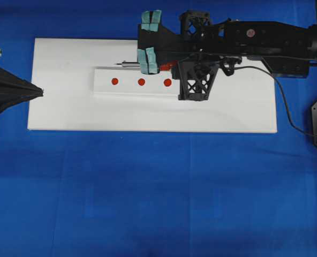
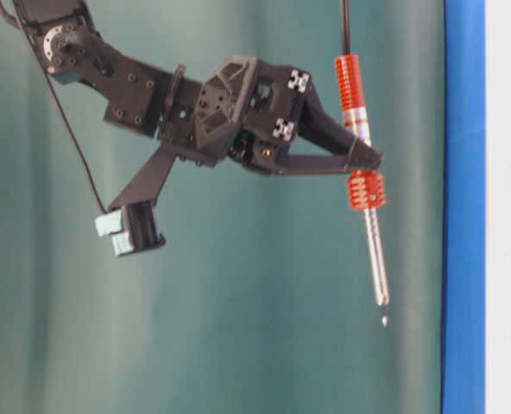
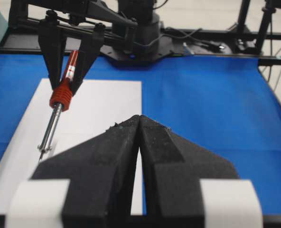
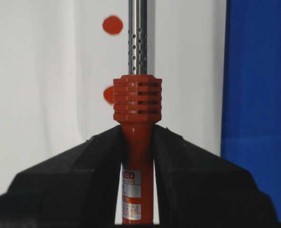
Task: Touch the tip of the soldering iron to the mark.
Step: 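Raise the iron and shift it right toward the middle red dot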
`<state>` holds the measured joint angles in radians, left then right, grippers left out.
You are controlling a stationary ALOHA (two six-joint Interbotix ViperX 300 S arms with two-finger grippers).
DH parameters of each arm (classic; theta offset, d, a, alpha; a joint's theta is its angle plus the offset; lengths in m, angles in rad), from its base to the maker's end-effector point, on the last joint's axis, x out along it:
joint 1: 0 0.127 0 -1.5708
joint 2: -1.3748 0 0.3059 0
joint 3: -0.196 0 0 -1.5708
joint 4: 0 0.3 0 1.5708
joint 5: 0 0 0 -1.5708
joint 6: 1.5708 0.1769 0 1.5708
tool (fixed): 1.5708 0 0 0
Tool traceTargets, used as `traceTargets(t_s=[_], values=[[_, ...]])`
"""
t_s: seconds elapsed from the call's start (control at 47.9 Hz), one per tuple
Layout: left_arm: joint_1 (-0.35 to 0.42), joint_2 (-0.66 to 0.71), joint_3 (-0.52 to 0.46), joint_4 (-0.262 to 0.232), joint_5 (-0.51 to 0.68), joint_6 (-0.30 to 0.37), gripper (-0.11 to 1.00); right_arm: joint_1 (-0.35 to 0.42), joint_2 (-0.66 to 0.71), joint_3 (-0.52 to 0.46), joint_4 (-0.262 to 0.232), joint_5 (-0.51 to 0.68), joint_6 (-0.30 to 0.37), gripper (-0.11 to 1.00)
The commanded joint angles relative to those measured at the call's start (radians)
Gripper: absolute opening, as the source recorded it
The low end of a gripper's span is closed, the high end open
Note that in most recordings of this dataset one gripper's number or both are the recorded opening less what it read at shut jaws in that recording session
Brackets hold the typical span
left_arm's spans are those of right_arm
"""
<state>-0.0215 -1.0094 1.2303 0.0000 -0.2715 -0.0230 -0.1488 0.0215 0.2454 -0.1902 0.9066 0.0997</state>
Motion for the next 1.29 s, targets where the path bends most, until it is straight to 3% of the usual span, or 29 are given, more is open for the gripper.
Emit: traceTargets(t_s=[0.0, 0.459, 1.273], values=[[0.0, 0.003, -0.008, 0.002, -0.006, 0.0, 0.0, -0.005, -0.055, 0.015, -0.003, 0.0, 0.005, 0.06], [0.002, 0.0, -0.009, 0.002, -0.005, 0.0, 0.0, -0.009, -0.178, 0.181, 0.002, 0.0, 0.012, 0.06], [0.002, 0.0, -0.008, 0.002, -0.005, -0.002, 0.0, -0.009, -0.161, 0.183, 0.005, -0.015, 0.012, 0.06]])
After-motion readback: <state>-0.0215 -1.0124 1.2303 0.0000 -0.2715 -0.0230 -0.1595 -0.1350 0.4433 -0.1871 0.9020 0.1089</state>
